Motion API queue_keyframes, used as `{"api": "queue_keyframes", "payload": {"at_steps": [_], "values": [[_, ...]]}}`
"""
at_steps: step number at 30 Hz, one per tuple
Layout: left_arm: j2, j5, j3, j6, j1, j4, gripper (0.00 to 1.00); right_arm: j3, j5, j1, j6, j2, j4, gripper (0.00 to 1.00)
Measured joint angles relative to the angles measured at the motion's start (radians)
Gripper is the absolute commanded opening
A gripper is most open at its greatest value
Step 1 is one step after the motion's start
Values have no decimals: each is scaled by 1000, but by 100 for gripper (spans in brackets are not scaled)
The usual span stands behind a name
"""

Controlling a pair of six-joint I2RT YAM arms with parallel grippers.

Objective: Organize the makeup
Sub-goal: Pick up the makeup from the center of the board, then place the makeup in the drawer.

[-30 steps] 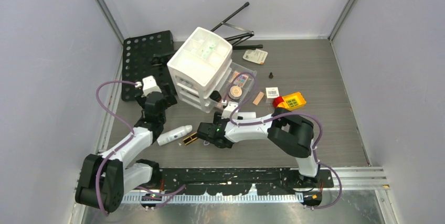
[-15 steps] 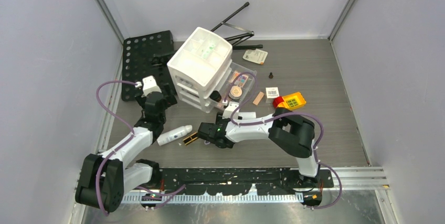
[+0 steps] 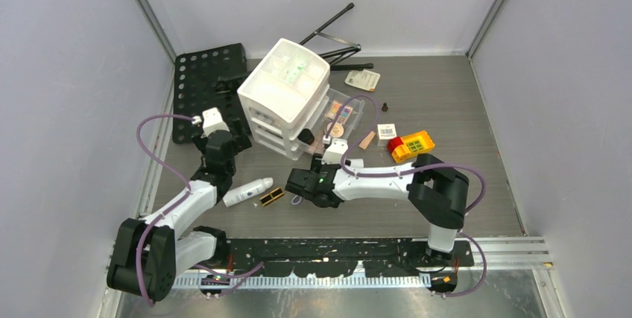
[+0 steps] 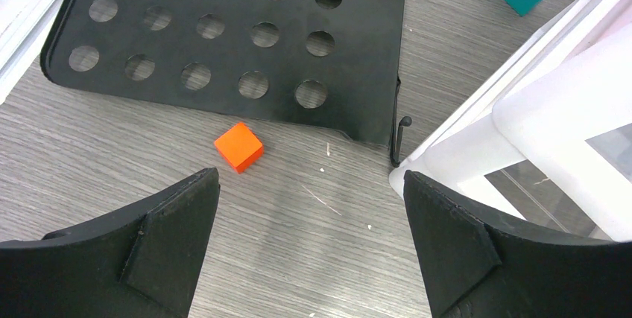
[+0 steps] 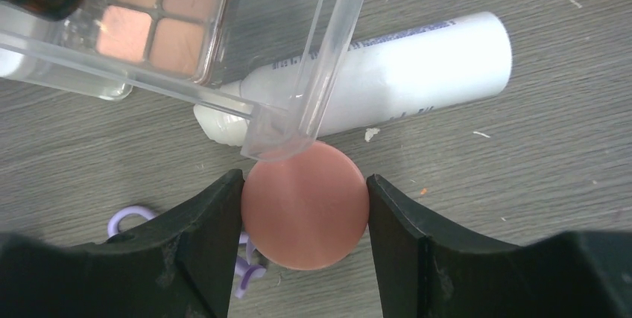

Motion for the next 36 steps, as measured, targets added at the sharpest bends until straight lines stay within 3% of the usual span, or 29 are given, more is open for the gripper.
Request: {"api": "queue_keyframes", "payload": {"at_steps": [9, 21, 29, 36], "values": [[0, 0, 0, 0, 0, 0, 96, -25, -47, 0, -143, -99, -27, 48], [0, 0, 0, 0, 0, 0, 96, -187, -290, 1, -329, -349, 28, 45], [0, 0, 0, 0, 0, 0, 96, 43, -258, -44, -465, -396, -59, 47], [0, 0, 0, 0, 0, 0, 96, 196, -298, -292, -627, -339, -4, 47]]}}
